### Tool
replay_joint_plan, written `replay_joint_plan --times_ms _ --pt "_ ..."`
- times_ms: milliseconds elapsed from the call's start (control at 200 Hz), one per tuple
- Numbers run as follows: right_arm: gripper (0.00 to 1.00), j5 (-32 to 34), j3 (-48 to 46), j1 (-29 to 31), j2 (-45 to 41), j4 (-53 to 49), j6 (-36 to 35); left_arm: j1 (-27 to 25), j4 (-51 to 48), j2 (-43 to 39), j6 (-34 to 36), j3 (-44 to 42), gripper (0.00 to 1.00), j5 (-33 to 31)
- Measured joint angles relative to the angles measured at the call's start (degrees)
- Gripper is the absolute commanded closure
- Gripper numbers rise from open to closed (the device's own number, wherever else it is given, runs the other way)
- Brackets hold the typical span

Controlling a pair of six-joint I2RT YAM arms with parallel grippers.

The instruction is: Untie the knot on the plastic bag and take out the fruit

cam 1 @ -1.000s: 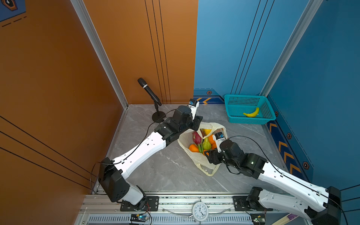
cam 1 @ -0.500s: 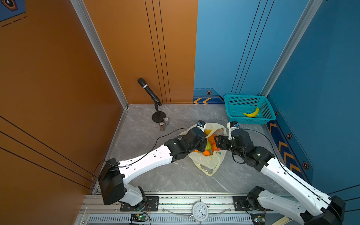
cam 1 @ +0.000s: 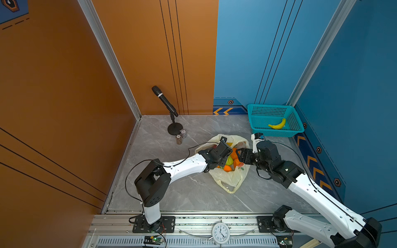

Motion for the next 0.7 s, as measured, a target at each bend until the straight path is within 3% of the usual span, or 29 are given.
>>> replay_joint_plan --times_ms 220,701 --pt "0.20 -0.20 0.00 -0.04 -1.14 0.00 0.04 2.84 0.13 5.38 2.01 4.96 0.20 -0.33" --pt "0.11 -0.33 -0.11 -0.66 -3.34 0.00 0.13 6.21 0.85 14.93 0.85 12.48 0.09 4.00"
